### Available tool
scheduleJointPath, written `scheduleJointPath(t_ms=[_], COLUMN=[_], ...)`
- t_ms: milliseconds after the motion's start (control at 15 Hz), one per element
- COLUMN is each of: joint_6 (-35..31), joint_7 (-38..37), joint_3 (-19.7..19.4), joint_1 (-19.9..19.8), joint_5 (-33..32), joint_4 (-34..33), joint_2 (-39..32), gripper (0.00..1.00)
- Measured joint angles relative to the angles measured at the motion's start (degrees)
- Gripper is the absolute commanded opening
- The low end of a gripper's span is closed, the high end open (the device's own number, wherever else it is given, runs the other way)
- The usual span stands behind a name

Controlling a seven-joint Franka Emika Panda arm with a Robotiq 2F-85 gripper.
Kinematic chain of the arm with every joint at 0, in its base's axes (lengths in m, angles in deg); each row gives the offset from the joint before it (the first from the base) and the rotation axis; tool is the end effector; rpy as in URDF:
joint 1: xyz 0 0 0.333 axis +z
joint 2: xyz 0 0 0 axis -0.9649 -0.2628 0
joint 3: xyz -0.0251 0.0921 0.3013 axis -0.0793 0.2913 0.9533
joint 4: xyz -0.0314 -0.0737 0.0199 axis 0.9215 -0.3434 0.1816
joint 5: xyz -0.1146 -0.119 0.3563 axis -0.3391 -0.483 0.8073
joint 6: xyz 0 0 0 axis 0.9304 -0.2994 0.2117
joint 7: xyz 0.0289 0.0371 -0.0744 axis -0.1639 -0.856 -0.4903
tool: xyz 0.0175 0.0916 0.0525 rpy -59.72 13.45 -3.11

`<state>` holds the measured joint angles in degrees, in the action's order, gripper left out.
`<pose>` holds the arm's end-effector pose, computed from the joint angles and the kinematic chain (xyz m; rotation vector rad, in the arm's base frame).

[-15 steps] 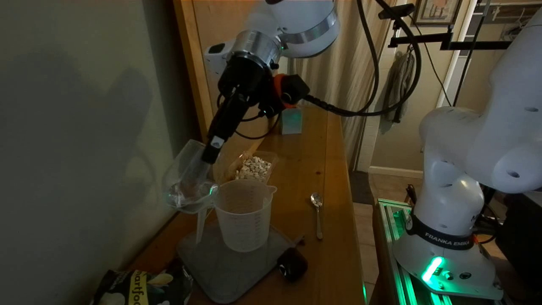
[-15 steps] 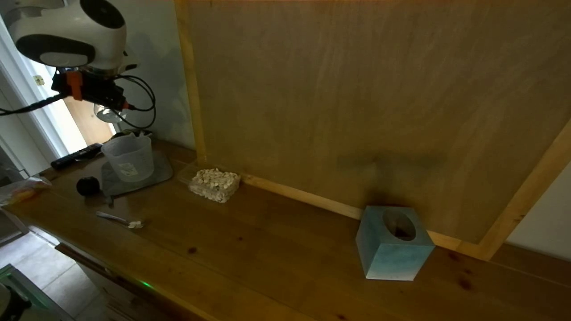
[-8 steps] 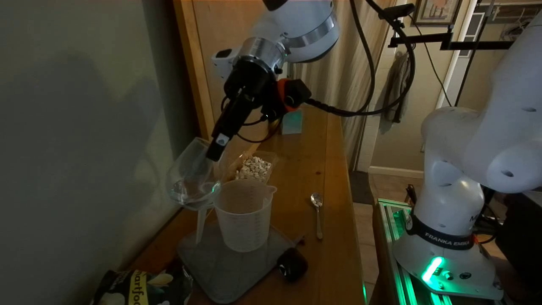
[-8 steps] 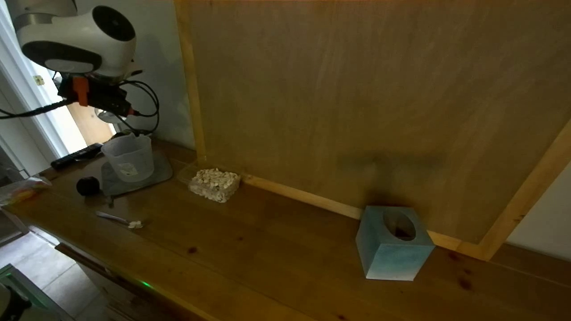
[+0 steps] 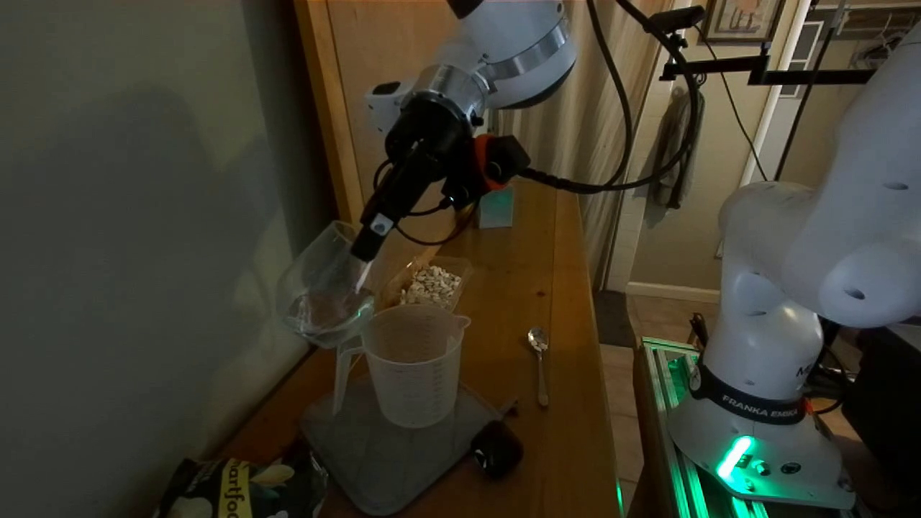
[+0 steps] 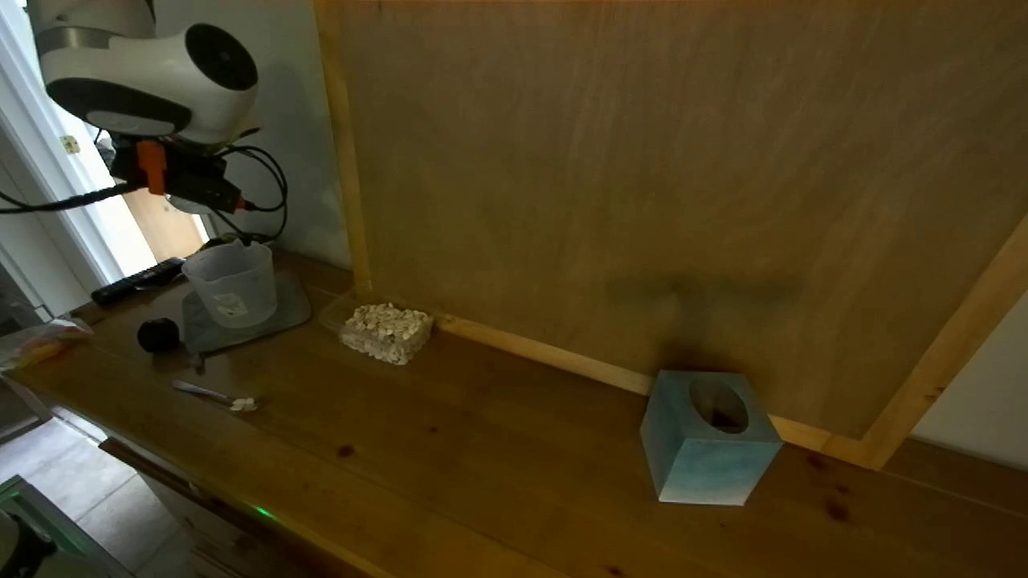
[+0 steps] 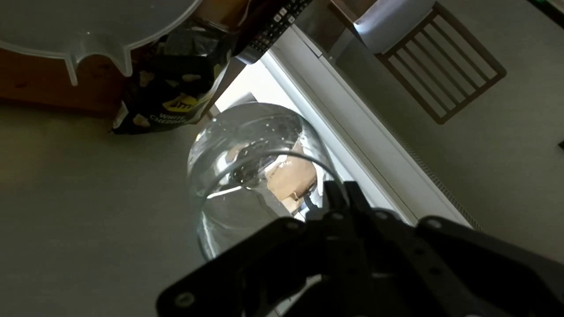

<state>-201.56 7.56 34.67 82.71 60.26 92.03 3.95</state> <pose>0.4249 0.0935 0.4558 -2.0650 -0.7875 -0.5467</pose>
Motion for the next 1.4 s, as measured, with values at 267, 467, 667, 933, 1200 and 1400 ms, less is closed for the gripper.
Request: scheduleJointPath(t_ms=[267, 467, 667, 933, 1200, 1400], joint_6=[2.47, 3.75, 4.32, 5.8, 7.09, 8.02], joint_7=[2.45, 4.07, 5.99, 8.66, 10.64, 12.53], joint_3=[-0.05, -0.1, -0.11, -0.13, -0.14, -0.15], joint_1=[-1.35, -2.28, -2.97, -3.66, -4.36, -4.94], joint_5=[1.7, 2.61, 4.14, 6.18, 7.33, 8.47], joint_4=[0.35, 0.93, 1.49, 1.53, 1.54, 1.57], joint_2=[0.0, 0.0, -0.01, -0.02, -0.02, -0.02], gripper=[0.01, 0.01, 0.01, 0.01, 0.01, 0.01])
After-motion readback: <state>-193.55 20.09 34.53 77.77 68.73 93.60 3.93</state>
